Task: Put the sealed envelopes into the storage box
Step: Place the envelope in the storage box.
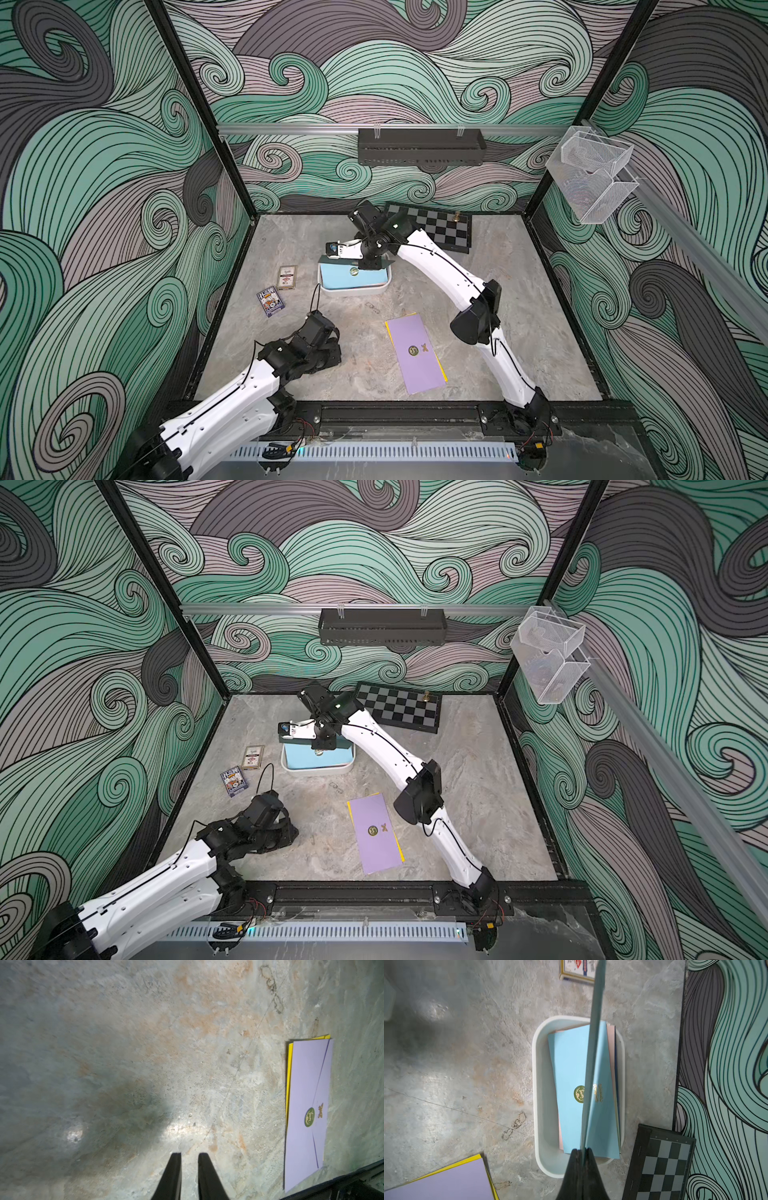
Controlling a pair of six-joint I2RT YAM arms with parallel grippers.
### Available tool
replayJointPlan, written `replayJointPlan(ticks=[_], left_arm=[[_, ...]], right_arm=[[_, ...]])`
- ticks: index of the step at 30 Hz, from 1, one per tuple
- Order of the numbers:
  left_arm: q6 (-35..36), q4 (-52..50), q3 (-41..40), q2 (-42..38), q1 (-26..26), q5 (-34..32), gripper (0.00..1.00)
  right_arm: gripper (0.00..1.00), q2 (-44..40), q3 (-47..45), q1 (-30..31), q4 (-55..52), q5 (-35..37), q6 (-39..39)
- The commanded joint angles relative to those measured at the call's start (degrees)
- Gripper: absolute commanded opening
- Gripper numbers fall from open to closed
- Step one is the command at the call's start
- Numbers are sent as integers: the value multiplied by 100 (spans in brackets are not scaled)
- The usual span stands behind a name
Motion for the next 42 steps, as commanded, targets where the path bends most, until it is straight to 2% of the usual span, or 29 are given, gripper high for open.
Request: replayJointPlan(ticks=[1,21,22,24,26,38,42], left_arm=[[-49,-98,-25,-84,74,-15,20],[3,131,-143,27,236,238,21],[3,131,-152,8,241,244,21],[19,132,-159,-12,252,272,21],[21,131,-161,-20,259,283,21],[47,205,-179,45,289,376,21],[61,219,-170,77,296,406,21]], right_arm=[[0,66,26,98,-165,344,-385],[0,556,-222,224,108,342,-487],[3,557,-237,235,167,389,-483],[16,573,-318,264,410,615,-461],[25,584,-393,296,623,802,-514],[29,794,-500,256,1917,1550,-619],[29,940,-406,191,2205,1765,-318]])
